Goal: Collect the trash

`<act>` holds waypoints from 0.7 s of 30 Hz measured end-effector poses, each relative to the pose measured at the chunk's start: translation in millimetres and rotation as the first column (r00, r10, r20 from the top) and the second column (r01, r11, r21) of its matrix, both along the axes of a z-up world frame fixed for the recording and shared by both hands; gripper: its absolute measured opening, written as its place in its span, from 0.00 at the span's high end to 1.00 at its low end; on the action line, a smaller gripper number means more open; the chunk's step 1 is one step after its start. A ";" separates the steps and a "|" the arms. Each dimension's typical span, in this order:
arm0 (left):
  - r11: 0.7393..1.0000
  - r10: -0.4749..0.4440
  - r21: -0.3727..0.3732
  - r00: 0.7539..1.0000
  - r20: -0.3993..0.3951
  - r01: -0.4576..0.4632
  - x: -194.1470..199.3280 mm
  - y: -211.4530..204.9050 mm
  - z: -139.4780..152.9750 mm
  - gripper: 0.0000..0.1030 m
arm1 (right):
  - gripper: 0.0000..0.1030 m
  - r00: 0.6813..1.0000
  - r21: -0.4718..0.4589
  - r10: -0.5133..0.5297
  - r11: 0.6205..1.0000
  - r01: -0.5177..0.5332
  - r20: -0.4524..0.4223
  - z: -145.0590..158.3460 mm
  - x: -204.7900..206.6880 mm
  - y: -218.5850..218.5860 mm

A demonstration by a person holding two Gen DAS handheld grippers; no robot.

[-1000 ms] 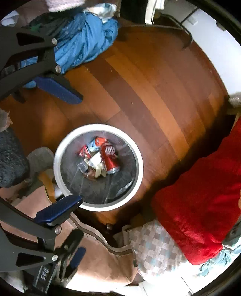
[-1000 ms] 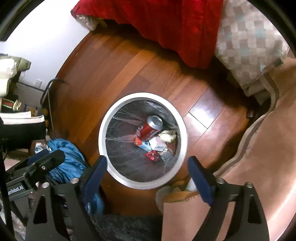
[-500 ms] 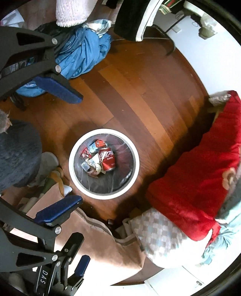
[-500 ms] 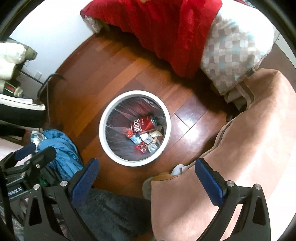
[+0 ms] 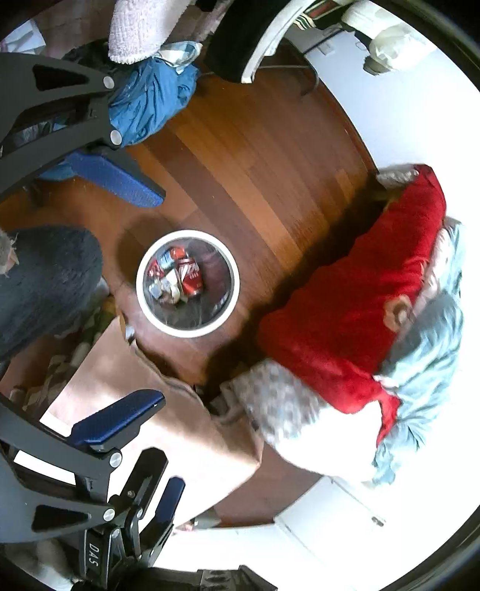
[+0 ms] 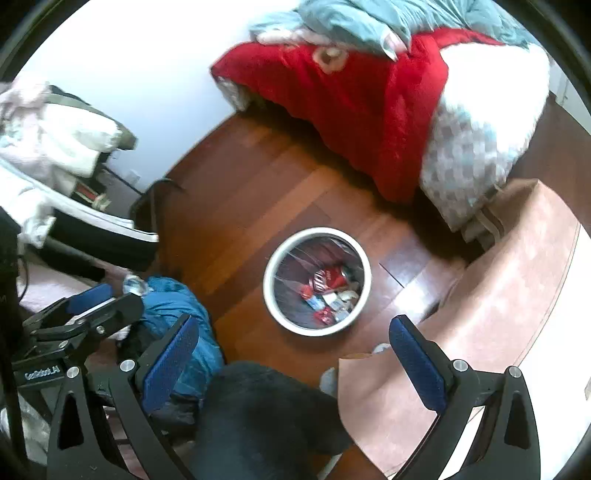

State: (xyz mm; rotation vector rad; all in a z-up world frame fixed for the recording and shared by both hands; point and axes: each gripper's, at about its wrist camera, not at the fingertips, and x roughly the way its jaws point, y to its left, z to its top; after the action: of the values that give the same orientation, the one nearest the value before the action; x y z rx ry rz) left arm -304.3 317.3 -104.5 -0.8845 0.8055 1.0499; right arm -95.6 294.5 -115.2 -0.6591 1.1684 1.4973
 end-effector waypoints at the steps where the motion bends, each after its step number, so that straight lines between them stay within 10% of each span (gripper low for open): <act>1: 1.000 -0.007 0.005 1.000 0.007 0.007 0.7 -3.4 6.4 0.02 | 0.00 1.000 0.011 0.011 1.000 -0.011 -0.010 9.5 -1.4 -4.1; 21: 0.997 -0.042 0.064 0.994 0.105 0.036 -8.4 -48.2 69.9 0.02 | 0.00 0.991 0.085 0.119 0.990 -0.114 -0.061 104.7 -17.6 -47.3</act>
State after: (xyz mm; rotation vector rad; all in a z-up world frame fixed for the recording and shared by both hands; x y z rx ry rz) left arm -312.7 269.1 -34.6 -0.8615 0.6951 0.9804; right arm -113.2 247.2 -10.5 -0.6359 1.1276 1.6676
